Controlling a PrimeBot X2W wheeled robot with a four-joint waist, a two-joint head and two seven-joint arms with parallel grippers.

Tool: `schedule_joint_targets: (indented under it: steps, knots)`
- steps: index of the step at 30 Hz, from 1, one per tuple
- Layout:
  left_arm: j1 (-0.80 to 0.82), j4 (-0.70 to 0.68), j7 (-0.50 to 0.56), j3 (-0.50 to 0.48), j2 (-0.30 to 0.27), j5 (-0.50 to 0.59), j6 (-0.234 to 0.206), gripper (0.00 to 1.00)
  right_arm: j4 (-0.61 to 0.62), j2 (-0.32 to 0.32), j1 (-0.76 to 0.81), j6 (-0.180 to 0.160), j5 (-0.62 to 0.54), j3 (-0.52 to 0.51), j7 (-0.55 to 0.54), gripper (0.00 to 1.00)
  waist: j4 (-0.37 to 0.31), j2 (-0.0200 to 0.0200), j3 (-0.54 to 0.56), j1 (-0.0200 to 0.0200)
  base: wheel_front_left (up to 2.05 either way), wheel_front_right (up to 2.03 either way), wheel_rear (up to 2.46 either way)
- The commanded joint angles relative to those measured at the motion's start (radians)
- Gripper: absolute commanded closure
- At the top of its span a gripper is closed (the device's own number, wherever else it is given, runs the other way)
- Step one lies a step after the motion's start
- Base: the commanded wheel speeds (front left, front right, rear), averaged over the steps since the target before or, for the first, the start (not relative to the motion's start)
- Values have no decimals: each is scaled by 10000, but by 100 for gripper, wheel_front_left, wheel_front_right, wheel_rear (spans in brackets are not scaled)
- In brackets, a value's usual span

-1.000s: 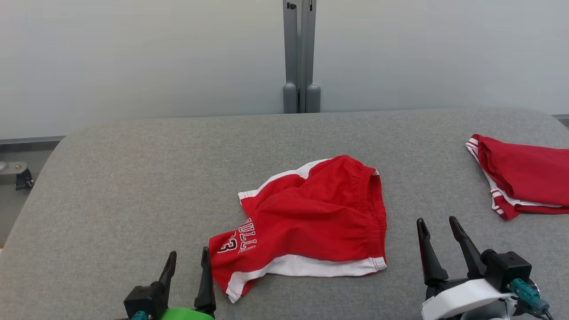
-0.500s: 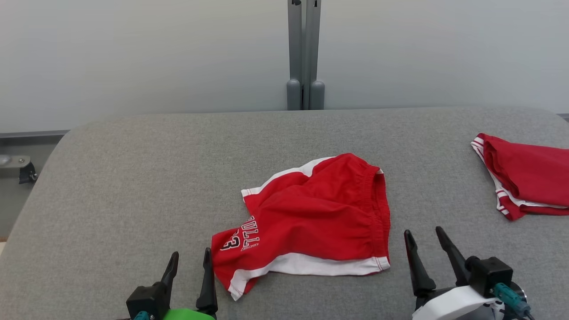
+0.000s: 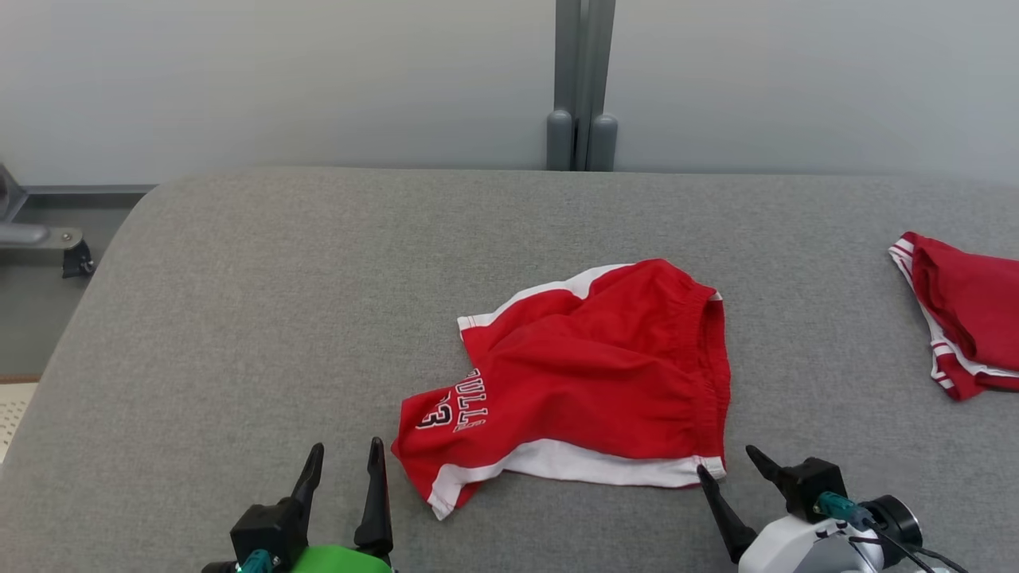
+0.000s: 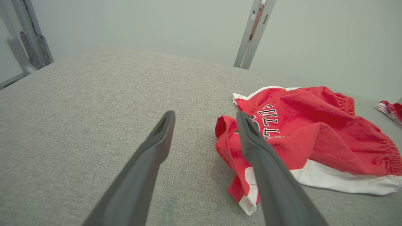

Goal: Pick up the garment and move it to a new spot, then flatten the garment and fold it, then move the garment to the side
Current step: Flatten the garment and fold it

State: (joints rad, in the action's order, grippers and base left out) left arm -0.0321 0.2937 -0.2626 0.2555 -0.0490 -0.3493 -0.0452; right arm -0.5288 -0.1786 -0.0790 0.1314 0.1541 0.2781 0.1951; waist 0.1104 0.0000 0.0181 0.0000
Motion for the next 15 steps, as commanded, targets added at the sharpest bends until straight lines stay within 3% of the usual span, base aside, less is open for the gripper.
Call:
schedule_joint_targets:
  steps: [1,5,6,7,8,11,12,15]
  knots:
    - [152,13,-30,-5,-31,111,24,0,-233,-80,-238,-16,102,138,45,0,181,0,-147,0,0,0,0]
    - [229,84,-28,21,-31,118,32,0,-1041,-237,-758,-16,314,702,128,0,381,0,-270,0,0,0,0]
    - [230,117,-30,24,-31,121,29,0,-1238,-264,-869,-16,395,840,166,4,424,0,-294,0,0,0,0]
    - [229,151,-30,36,-31,122,30,0,-1382,-292,-953,-16,450,921,192,13,459,0,-317,0,0,0,0]
    - [218,195,-28,48,-31,99,30,0,-1532,-328,-1056,-16,533,1005,218,45,489,0,-340,0,0,0,0]
    - [171,438,-30,234,-32,44,112,0,-1810,-363,-1287,-16,678,1185,352,77,542,0,-385,0,0,0,0]
    - [161,567,-28,337,-32,-6,178,0,-1895,-377,-1349,-16,738,1233,398,100,553,0,-397,0,0,0,0]
    - [154,921,201,758,-32,-240,428,0,-1965,-410,-1459,-16,902,1296,539,100,541,0,-423,0,0,0,0]
